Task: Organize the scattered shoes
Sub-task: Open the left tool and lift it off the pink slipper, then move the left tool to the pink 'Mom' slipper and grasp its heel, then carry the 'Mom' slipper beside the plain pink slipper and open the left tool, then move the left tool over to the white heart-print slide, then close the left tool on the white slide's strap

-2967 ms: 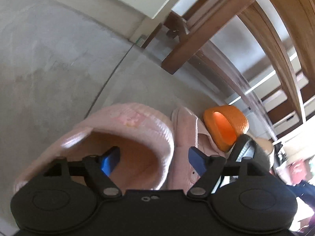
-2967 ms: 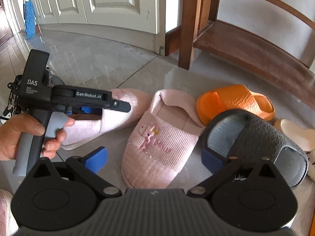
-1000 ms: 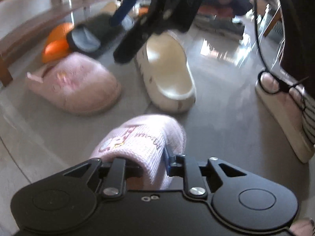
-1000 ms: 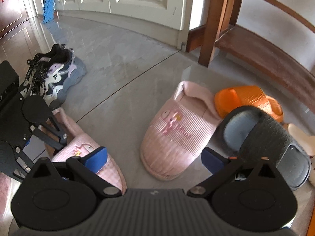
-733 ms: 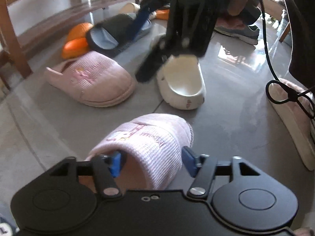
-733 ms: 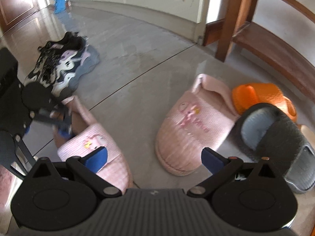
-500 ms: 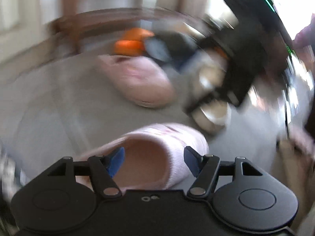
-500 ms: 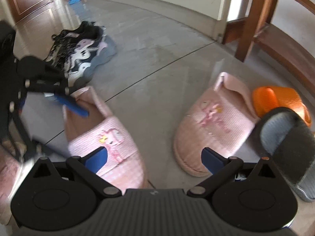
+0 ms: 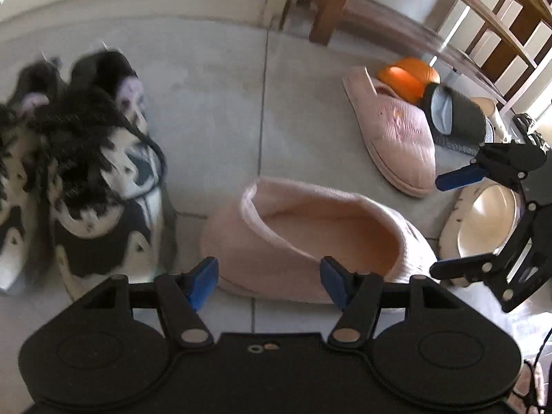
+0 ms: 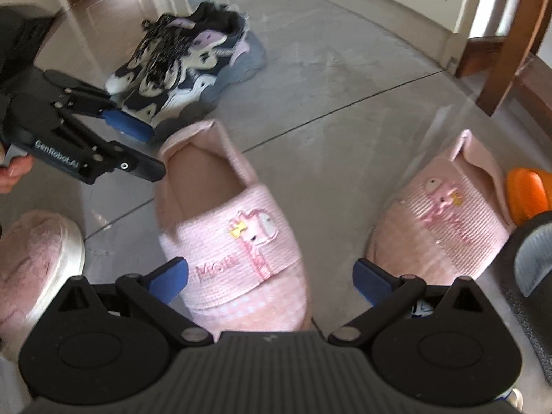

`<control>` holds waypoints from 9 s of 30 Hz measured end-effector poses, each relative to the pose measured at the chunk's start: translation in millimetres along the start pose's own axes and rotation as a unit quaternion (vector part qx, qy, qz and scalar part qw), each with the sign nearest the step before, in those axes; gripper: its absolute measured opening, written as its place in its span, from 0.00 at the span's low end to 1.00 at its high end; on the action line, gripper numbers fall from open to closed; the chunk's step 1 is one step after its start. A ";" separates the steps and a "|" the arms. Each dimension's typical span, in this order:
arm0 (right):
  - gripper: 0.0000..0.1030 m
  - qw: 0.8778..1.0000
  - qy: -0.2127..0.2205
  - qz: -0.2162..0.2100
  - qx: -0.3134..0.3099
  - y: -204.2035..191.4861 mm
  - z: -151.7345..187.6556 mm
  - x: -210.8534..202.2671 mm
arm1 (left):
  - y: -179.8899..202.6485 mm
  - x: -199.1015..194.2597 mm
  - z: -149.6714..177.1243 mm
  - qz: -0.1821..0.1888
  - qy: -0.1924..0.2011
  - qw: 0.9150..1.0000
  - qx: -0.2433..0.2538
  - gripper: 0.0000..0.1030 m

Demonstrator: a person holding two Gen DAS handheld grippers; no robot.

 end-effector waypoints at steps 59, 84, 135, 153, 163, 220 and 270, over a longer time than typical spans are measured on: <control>1.00 0.980 0.075 0.052 0.175 101.7 30.1 -45.0 | 144.8 166.7 -186.2 0.015 0.040 0.992 0.117 0.19; 0.99 0.974 0.111 0.052 0.188 77.9 34.3 -43.8 | 103.5 83.4 -210.3 0.056 0.238 0.969 0.044 0.03; 0.27 0.999 -0.007 0.040 0.033 19.7 -6.3 59.1 | -12.5 23.1 -142.0 -0.096 0.201 0.956 0.190 0.07; 0.33 0.998 0.023 0.040 0.044 44.7 -13.4 47.2 | 26.9 60.0 -100.4 -0.024 0.100 0.950 0.296 0.16; 0.53 0.996 0.051 0.001 0.076 49.7 -8.2 2.7 | 35.5 7.9 -96.9 0.072 0.100 0.972 0.201 0.21; 0.62 0.866 0.181 0.229 0.405 143.9 194.8 -131.9 | 239.2 48.7 -186.5 0.186 0.003 0.932 0.310 0.34; 0.63 0.784 0.170 0.291 0.521 114.6 353.2 -193.1 | 368.3 151.7 -46.3 0.333 0.001 0.748 0.574 0.48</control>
Point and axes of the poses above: each gripper's, at about its wrist camera, not at the fingertips, and x roughly the way its jaws point, y to its right, z to its underside, the point moved 5 cm from there along x, roughly the way its jaws point, and after that the axes turned 2 degrees about -x, right-handed, at the moved point
